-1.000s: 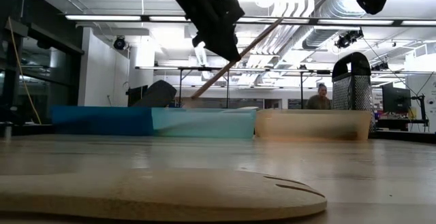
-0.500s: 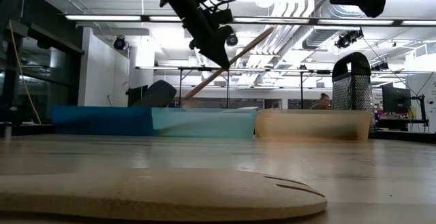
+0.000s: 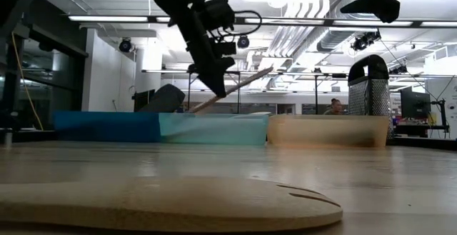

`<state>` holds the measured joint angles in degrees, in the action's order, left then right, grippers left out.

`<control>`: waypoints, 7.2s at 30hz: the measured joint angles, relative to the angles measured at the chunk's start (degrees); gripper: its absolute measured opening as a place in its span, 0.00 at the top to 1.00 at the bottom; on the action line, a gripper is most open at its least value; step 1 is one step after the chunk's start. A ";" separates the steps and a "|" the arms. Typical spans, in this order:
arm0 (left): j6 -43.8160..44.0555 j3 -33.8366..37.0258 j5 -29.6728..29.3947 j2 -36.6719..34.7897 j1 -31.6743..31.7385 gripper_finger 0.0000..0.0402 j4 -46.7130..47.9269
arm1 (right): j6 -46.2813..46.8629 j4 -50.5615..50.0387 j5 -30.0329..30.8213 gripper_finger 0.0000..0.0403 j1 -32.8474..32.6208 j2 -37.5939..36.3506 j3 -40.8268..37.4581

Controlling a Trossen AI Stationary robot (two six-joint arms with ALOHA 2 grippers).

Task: Pick & Place Kitchen Items
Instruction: Put the serving spoon into the green bin

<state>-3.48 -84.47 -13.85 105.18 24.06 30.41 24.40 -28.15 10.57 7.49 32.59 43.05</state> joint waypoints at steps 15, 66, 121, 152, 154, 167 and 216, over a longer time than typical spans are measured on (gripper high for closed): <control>4.22 0.00 1.32 3.12 2.15 0.83 2.12 | 1.29 0.60 1.31 0.38 0.01 0.69 0.00; 3.34 2.50 8.34 4.25 5.17 0.78 2.37 | 1.27 0.56 1.29 0.38 0.02 0.73 0.00; 6.11 -6.76 7.50 -5.73 -9.62 0.53 23.70 | 0.87 0.47 -0.55 0.38 0.00 0.73 -0.02; 41.28 -6.47 2.02 -5.69 -43.42 0.53 27.80 | 0.83 0.51 -1.75 0.38 0.00 0.73 -0.02; 42.34 -5.89 1.96 -5.69 -45.15 0.53 27.65 | 0.83 0.51 -1.76 0.38 0.00 0.73 -0.02; 55.88 1.40 4.72 -5.65 -57.63 0.53 21.01 | 0.81 0.51 -1.75 0.38 0.00 0.73 -0.02; 54.83 15.00 1.35 0.86 -75.96 0.23 -3.12 | 0.81 0.52 -1.73 0.38 0.02 0.73 -0.02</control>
<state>51.35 -69.47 -12.50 106.04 -51.90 27.29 25.21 -27.64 8.84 7.51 33.32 43.03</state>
